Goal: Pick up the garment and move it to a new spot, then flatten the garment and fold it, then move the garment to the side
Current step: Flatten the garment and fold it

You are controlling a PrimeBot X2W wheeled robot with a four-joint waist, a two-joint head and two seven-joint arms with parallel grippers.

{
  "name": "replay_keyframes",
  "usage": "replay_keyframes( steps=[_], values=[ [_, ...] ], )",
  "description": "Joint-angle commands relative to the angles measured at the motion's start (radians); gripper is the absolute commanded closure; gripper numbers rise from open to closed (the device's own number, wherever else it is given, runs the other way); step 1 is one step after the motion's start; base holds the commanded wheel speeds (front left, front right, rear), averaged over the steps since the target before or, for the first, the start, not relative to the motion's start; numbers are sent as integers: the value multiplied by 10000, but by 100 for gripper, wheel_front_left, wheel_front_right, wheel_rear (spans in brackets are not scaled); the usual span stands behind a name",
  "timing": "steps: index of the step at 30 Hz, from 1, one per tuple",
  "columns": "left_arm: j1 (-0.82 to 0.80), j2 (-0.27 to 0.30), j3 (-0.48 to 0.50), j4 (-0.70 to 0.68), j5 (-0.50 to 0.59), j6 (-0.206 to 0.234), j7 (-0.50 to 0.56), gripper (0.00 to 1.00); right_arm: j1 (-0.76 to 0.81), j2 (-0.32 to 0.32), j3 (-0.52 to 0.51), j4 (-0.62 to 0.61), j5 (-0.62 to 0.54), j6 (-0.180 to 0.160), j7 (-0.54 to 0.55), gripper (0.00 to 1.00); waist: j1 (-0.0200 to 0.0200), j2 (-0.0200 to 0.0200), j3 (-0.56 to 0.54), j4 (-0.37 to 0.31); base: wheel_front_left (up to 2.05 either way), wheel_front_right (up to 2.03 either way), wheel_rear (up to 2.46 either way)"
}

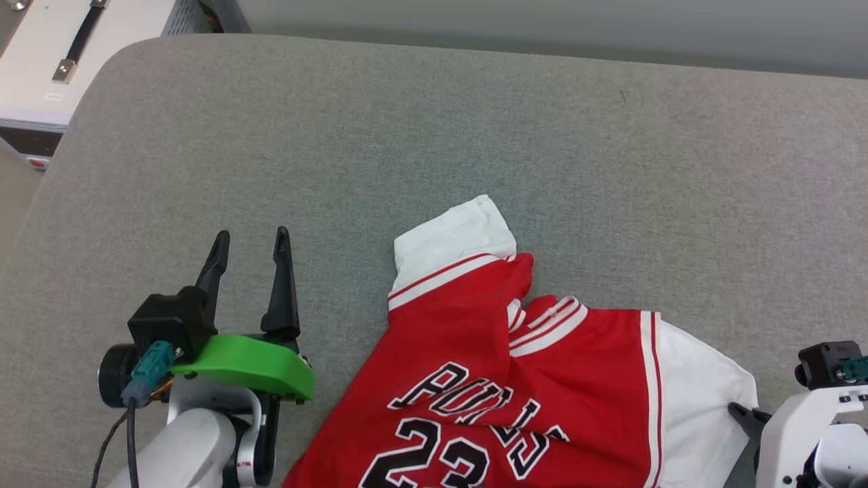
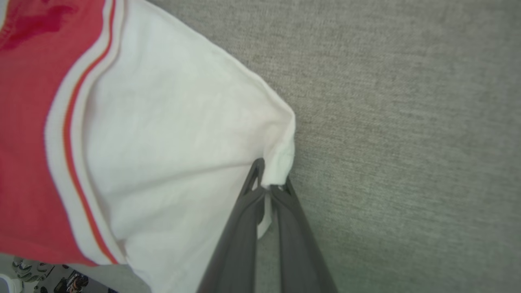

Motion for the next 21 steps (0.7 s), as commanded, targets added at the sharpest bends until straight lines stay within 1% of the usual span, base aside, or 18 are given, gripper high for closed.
replay_keyframes(
  steps=[1, 4, 5, 8, 10, 12, 13, 16, 21],
  values=[
    [129, 36, 57, 68, -36, -44, -66, 0, -62, 116, -24, 141, -120, -6, -85, 100, 0, 0, -217, -50, 0, 0, 0],
    [215, 128, 95, 115, -134, -60, 22, 0, -107, 175, -343, -18, -307, -6, -302, 100, 0, 0, -434, -101, 0, 0, 0],
    [225, 178, 199, 154, -465, -231, 234, 0, -96, 243, -715, -142, -502, -6, -441, 100, 0, 0, -625, -166, 0, 0, 0],
    [-14, 309, 256, 178, -779, -613, 552, 0, -55, 313, -1054, -250, -622, -6, -511, 100, 0, 0, -745, -225, 0, 0, 0],
    [-333, 474, 206, 238, -942, -944, 949, 0, -28, 349, -1216, -358, -682, -6, -501, 100, 0, 0, -758, -282, 0, 0, 0],
    [-784, 637, 53, 285, -1055, -1332, 1476, 0, -17, 372, -1293, -480, -726, -6, -458, 100, 0, 0, -707, -368, 0, 0, 0],
    [-1753, 758, -322, 403, -1193, -2075, 2442, 0, -68, 404, -1347, -690, -764, -6, -410, 100, 0, 0, -528, -514, 0, 0, 0],
    [-2743, 715, -707, 720, -1309, -2747, 3384, 0, -194, 415, -1322, -847, -765, -6, -406, 100, 0, 0, -294, -689, 0, 0, 0],
    [-4395, 235, -1295, 1677, -1795, -3852, 5021, 0, -511, 404, -1211, -1018, -802, -6, -496, 100, 0, 0, 218, -1059, 0, 0, 0]
  ],
)
